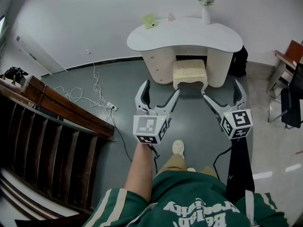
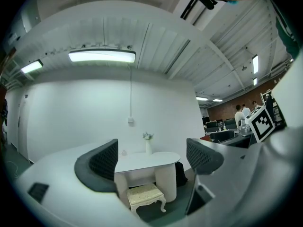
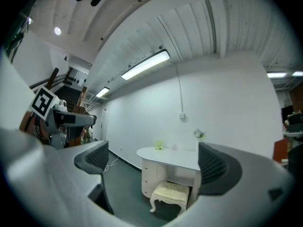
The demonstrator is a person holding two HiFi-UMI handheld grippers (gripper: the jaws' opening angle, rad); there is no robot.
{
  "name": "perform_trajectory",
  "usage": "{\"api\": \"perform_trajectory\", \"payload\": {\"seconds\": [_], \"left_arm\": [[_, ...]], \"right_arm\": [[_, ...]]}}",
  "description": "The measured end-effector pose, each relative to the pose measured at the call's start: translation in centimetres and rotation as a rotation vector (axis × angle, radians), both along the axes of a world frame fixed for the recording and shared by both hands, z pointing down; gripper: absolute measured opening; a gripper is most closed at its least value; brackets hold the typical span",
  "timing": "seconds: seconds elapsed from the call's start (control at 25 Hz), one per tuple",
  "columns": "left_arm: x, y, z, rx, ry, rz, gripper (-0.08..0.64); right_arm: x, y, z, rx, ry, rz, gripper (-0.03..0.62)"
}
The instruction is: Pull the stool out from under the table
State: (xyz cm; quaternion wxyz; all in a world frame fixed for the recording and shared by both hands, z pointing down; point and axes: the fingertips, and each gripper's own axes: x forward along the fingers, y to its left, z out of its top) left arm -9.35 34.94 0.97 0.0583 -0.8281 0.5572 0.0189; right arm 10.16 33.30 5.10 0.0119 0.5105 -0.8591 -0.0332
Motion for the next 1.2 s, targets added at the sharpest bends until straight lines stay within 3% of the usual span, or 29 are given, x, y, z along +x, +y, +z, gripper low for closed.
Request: {"api": "perform_trajectory", "payload": {"seconds": [0.28, 0.48, 0.68, 1.2], "left_arm": [[-1.6, -6.0, 0.9, 0.013, 0.009, -0.004, 0.454], [-1.6, -12.7, 2.4, 0.015, -0.119, 0.017, 0.454], [-2.7, -20.1, 2.3, -0.007, -0.08, 0.065, 0.454], [-5.5, -36.6, 1.3, 0.002, -0.116, 0.131, 0.454]], "right_arm": [[-1.3, -5.6, 0.9, 0.007, 0.014, 0.007, 0.597], [-2.3, -12.3, 1.2, -0.006, -0.003, 0.031, 0.597], [-3.9, -19.2, 0.8, -0.022, 0.008, 0.05, 0.595], [-7.2, -34.4, -1.1, -0.025, 0.029, 0.106, 0.588]]}}
